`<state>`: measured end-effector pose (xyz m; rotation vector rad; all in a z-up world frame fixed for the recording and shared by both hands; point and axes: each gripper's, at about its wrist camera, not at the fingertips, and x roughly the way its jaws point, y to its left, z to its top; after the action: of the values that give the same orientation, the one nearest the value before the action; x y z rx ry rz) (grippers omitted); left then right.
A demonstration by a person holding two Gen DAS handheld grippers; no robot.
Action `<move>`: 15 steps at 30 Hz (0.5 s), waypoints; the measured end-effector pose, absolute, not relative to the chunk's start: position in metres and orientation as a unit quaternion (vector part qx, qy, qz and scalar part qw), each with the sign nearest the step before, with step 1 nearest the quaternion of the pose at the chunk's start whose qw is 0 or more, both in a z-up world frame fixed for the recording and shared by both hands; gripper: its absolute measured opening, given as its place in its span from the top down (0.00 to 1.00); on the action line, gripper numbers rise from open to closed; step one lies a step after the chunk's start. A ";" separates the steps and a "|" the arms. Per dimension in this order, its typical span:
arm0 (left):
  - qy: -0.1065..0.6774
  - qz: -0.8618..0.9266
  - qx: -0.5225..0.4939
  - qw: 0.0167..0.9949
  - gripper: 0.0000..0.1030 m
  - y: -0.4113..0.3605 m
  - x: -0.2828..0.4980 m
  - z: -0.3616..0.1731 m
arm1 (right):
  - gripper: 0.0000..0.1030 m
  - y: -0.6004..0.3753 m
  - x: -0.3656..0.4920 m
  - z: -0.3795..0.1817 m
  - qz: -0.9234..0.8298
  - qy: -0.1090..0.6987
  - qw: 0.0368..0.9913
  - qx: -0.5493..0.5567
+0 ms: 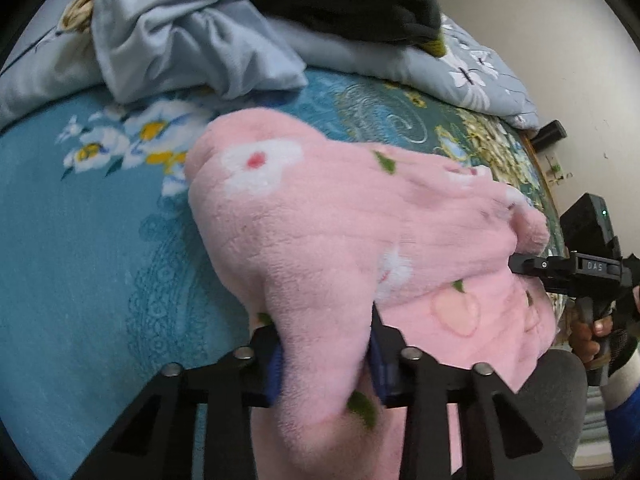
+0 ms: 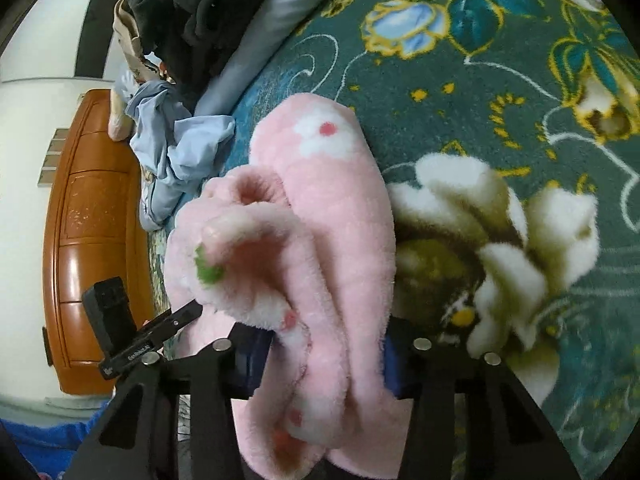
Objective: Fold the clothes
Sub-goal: 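Grasp the fleece bundle with both grippers and lift it off the blanket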
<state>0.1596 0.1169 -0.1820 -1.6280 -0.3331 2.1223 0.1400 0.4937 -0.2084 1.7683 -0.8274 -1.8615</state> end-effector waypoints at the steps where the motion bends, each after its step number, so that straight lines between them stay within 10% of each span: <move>1: -0.120 0.770 -0.585 0.226 0.71 0.117 0.160 -0.178 | 0.58 0.491 0.140 -0.202 -0.675 -0.293 0.217 0.641; 15: -0.168 0.788 -0.506 0.309 0.74 0.124 0.145 -0.097 | 0.61 0.477 0.153 -0.084 -0.743 -0.236 0.171 0.603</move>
<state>0.1452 0.1243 -0.0971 -1.3365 -0.4450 2.0812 0.1534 0.4766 -0.0839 1.7129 -0.6696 -2.1089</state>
